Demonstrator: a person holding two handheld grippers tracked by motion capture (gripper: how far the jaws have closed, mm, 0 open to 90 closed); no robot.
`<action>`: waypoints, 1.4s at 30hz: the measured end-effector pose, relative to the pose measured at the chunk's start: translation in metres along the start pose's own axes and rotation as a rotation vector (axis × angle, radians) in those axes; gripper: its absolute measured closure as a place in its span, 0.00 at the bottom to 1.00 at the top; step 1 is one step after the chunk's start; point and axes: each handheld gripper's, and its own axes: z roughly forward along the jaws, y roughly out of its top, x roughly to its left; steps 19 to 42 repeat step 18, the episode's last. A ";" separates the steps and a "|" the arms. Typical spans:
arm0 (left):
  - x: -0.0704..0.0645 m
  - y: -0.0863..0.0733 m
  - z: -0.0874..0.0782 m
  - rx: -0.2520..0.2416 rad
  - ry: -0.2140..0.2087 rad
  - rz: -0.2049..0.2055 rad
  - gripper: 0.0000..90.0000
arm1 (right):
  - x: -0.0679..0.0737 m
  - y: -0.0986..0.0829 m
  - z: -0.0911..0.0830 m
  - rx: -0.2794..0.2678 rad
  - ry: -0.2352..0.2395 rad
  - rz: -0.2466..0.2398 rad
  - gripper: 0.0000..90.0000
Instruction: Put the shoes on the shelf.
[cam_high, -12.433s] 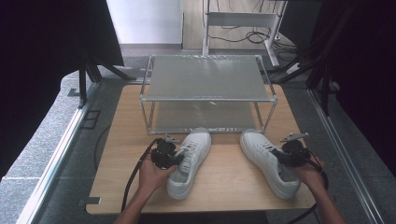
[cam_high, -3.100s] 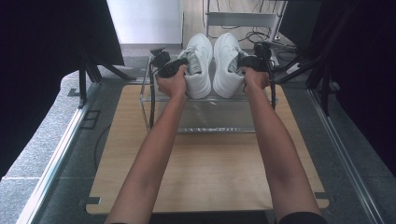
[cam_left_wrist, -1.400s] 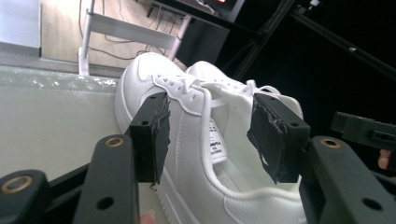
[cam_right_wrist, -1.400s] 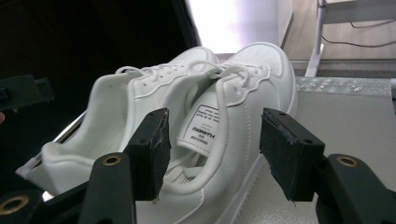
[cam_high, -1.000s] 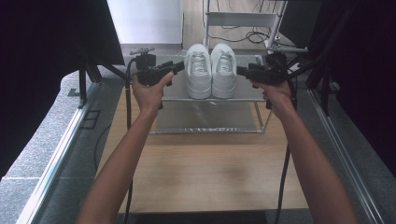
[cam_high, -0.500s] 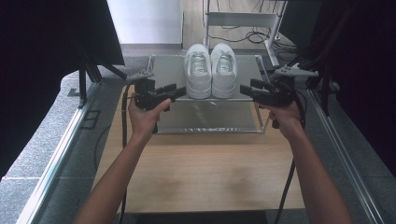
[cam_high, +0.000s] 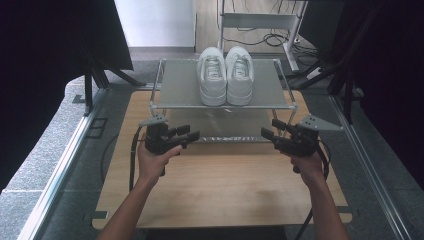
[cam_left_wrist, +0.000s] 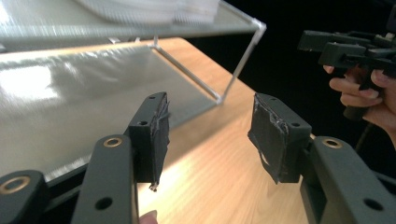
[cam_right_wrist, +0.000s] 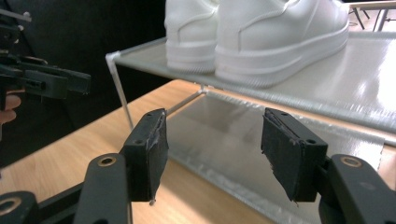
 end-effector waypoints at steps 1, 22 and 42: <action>0.000 -0.005 -0.001 0.005 -0.004 -0.002 0.52 | 0.003 -0.005 -0.001 0.004 0.002 -0.009 0.46; 0.008 -0.029 -0.027 -0.006 0.000 -0.021 0.43 | 0.033 -0.033 -0.005 0.038 0.017 -0.046 0.43; 0.008 -0.029 -0.027 -0.006 0.000 -0.021 0.43 | 0.033 -0.033 -0.005 0.038 0.017 -0.046 0.43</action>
